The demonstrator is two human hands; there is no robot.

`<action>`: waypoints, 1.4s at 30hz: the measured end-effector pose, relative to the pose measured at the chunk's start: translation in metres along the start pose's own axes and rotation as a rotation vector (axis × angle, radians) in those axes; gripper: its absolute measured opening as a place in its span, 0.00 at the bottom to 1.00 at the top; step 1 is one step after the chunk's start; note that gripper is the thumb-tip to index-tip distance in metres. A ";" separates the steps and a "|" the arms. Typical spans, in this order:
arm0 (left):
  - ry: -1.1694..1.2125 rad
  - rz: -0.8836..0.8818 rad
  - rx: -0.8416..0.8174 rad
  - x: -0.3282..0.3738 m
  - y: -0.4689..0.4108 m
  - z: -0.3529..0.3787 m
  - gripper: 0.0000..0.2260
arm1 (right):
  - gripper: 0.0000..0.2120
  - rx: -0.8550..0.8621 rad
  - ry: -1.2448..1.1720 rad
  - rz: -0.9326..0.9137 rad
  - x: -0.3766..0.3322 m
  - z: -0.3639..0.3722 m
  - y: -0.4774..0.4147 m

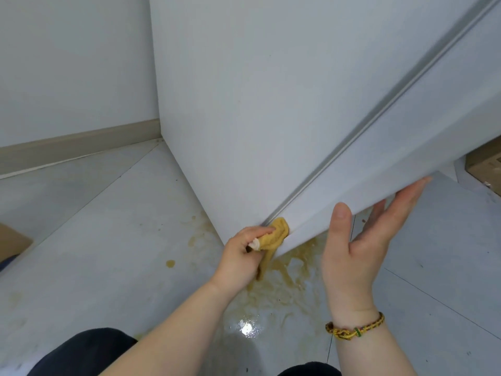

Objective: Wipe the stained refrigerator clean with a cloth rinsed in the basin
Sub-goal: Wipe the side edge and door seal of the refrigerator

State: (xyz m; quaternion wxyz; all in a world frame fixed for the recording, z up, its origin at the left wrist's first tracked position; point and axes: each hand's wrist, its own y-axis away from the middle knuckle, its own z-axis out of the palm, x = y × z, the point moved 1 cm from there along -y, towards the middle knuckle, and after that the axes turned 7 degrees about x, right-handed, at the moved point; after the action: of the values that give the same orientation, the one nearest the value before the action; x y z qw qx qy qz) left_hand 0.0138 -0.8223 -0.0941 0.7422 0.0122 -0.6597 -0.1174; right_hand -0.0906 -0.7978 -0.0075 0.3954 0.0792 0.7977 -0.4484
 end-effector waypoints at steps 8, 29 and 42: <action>0.012 0.043 -0.017 0.003 0.018 0.003 0.23 | 0.33 -0.022 0.027 -0.010 0.003 -0.001 0.005; 0.015 -0.531 0.178 -0.123 -0.024 -0.015 0.12 | 0.41 -0.053 -0.001 0.371 0.060 0.031 0.089; 0.059 0.015 0.117 -0.058 0.002 0.002 0.20 | 0.37 -0.028 0.024 0.310 0.070 0.040 0.093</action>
State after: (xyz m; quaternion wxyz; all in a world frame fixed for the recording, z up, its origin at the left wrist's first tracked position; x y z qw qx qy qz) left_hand 0.0066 -0.8091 -0.1497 0.7601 0.0539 -0.6434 -0.0726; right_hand -0.0708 -0.7909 -0.1291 0.4514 0.2010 0.7868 -0.3698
